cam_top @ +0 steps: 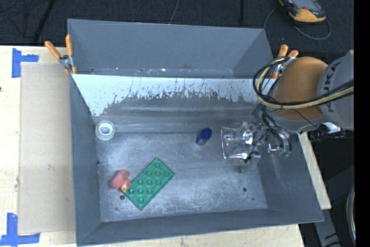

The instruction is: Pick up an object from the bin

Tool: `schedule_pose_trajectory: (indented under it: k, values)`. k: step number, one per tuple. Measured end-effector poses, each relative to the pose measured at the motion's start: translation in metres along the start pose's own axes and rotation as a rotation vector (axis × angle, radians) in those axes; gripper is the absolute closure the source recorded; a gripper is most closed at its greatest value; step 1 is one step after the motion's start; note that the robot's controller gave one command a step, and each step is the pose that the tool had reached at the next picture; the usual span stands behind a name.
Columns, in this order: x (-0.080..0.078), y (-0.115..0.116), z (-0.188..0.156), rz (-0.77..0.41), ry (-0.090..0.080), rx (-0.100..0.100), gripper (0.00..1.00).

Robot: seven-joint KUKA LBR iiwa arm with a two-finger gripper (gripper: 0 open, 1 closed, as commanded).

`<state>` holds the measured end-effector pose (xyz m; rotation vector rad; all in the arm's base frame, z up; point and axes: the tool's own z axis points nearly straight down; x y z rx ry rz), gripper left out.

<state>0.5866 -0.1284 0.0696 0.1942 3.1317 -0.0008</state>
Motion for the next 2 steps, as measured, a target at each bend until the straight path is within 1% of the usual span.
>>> schedule_pose_trajectory:
  k: [1,2]
  values:
    - [0.0,0.0,0.0,-0.001,-0.001,0.0,1.0]
    - [-0.002,0.0,-0.05,-0.003,-0.002,0.0,1.0]
